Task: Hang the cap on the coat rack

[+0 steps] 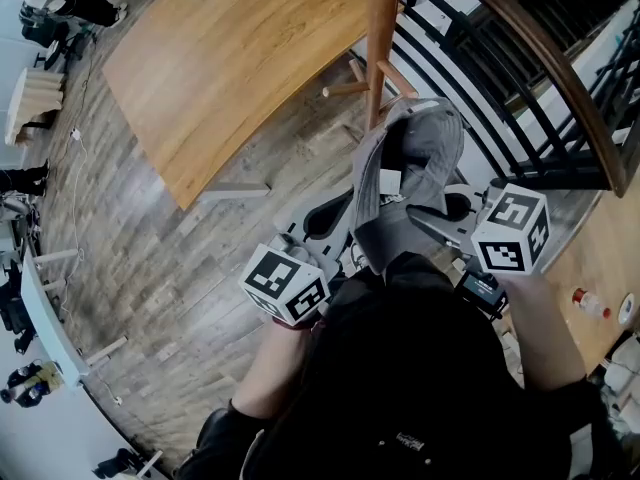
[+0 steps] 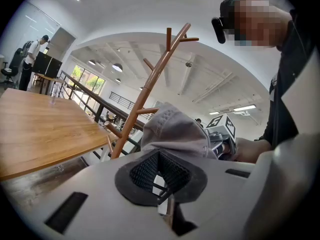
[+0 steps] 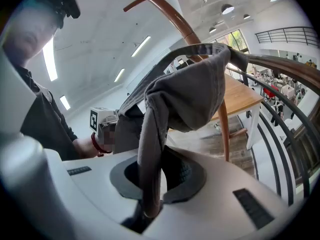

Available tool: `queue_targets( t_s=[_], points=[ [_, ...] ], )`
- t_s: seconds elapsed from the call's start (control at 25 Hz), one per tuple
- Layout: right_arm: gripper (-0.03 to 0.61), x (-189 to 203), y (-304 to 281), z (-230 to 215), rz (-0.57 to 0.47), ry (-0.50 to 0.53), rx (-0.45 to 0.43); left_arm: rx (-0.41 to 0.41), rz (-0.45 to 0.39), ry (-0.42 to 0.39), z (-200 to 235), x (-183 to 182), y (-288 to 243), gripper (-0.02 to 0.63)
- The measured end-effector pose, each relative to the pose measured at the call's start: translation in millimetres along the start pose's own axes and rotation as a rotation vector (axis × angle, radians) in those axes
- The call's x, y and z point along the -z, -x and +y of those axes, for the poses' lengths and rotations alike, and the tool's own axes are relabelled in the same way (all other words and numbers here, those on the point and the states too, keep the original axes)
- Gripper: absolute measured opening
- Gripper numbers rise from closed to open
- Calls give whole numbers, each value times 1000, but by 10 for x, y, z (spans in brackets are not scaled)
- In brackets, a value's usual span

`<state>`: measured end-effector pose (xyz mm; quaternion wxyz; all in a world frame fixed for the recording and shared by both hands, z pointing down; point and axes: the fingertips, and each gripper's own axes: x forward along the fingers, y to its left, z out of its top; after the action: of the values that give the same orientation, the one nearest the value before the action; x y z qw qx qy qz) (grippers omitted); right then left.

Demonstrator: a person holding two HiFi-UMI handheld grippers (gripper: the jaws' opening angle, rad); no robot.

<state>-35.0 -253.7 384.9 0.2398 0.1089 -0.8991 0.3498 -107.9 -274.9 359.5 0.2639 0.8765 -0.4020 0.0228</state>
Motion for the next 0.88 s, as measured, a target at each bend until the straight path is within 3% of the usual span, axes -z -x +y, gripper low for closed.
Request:
queue_targets(
  t_s=[0.4, 0.88],
  points=[
    [40, -149, 63, 8, -19, 35, 2, 2, -47, -39, -46, -168, -6, 5],
    [40, -321, 0, -129, -1, 45, -8, -11, -26, -29, 119, -271, -99, 5]
  ],
)
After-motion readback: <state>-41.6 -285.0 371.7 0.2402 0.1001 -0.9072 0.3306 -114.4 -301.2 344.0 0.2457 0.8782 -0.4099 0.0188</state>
